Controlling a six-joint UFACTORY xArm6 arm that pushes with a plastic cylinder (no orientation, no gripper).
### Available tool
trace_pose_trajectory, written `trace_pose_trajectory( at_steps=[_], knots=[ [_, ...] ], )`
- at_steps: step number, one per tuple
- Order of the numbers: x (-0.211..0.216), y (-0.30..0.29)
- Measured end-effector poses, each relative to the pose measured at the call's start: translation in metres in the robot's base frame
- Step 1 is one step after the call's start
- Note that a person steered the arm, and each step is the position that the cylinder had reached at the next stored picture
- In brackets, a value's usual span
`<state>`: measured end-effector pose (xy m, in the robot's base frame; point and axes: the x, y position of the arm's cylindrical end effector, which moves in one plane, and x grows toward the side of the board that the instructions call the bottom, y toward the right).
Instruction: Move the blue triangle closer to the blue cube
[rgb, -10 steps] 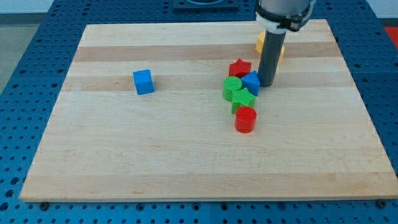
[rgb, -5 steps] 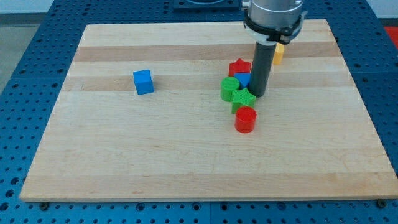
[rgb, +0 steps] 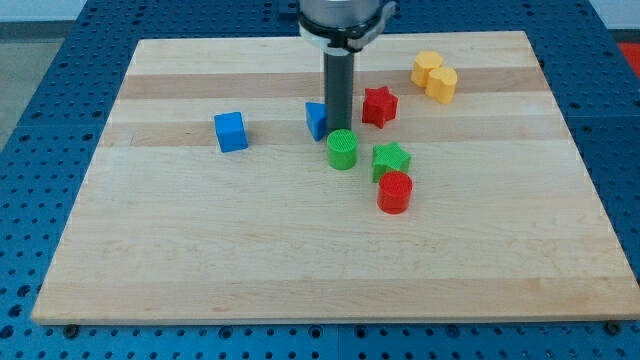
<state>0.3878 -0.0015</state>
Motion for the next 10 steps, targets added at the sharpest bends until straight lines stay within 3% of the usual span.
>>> trace_pose_trajectory(
  at_steps=[5,10],
  knots=[
    [-0.046,-0.005],
    [-0.013,-0.096]
  ],
)
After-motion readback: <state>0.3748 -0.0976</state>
